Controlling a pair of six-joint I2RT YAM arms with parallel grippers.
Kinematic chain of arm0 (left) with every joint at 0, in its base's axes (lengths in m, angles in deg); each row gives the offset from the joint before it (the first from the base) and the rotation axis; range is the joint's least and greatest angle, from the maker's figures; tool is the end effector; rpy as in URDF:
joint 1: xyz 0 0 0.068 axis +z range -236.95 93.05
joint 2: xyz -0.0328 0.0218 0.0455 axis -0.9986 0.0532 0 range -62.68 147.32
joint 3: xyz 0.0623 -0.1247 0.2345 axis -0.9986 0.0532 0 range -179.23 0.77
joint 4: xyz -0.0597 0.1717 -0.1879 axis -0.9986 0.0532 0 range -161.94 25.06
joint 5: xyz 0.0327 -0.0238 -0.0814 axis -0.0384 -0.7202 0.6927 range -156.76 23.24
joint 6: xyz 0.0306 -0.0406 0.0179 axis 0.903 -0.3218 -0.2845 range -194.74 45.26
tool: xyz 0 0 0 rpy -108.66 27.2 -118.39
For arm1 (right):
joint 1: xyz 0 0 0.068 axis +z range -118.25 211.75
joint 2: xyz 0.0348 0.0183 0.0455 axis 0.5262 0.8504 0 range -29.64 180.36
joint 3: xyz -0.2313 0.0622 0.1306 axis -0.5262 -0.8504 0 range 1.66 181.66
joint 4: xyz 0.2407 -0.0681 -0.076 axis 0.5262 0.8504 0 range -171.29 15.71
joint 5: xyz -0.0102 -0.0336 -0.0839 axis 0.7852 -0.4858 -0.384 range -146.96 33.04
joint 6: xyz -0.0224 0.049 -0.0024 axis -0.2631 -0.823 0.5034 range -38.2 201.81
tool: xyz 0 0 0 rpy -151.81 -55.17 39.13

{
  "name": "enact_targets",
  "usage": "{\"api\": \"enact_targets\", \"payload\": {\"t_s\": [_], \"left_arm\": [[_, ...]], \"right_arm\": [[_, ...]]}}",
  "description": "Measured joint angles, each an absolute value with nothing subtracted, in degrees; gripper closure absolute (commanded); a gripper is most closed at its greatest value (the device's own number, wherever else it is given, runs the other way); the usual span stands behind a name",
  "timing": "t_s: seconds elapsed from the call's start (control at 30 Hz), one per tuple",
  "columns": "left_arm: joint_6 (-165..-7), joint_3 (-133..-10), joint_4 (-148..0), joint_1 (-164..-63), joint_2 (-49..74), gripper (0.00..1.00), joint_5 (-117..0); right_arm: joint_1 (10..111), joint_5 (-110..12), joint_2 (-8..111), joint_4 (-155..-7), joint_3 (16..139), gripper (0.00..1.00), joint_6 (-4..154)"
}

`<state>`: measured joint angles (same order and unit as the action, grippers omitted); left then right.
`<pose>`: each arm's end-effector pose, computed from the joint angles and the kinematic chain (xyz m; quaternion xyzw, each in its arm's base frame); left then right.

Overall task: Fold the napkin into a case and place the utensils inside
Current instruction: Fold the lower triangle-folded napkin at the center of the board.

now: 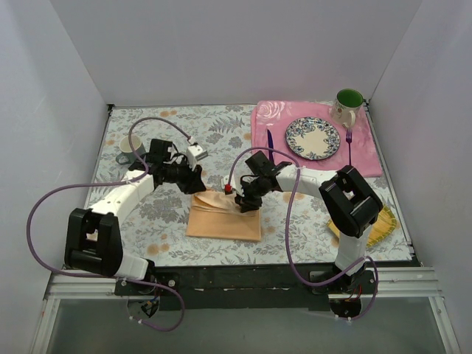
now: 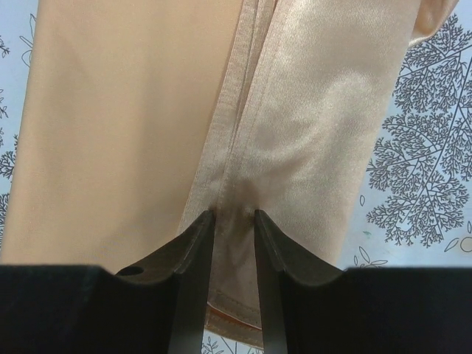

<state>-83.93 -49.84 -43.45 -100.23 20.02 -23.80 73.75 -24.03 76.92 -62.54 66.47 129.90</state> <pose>0.2621 -0.0869 0.2089 0.1251 0.8961 -0.3934 0.1628 0.2615 0.2614 0.1577 -0.7073 0.6041 0.2607 0.2585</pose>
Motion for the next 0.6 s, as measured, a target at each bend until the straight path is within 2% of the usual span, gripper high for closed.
{"api": "enact_targets", "payload": {"t_s": [0.13, 0.43, 0.53, 0.6], "left_arm": [[-88.85, -55.48, -45.22, -100.18, 18.21, 0.74, -27.3], [-94.19, -60.6, -42.55, -100.31, 29.51, 0.68, -37.4], [-94.36, -60.57, -41.24, -100.93, 29.83, 0.74, -38.84], [-94.53, -60.57, -40.65, -101.47, 29.88, 0.82, -39.26]], "right_arm": [[73.75, -24.32, 76.92, -63.07, 66.45, 0.63, 129.7], [73.75, -24.89, 76.9, -63.96, 66.23, 0.63, 129.64], [73.75, -24.91, 76.88, -64.77, 65.91, 0.63, 129.68], [73.73, -24.93, 76.86, -65.03, 65.82, 0.63, 129.68]]}}
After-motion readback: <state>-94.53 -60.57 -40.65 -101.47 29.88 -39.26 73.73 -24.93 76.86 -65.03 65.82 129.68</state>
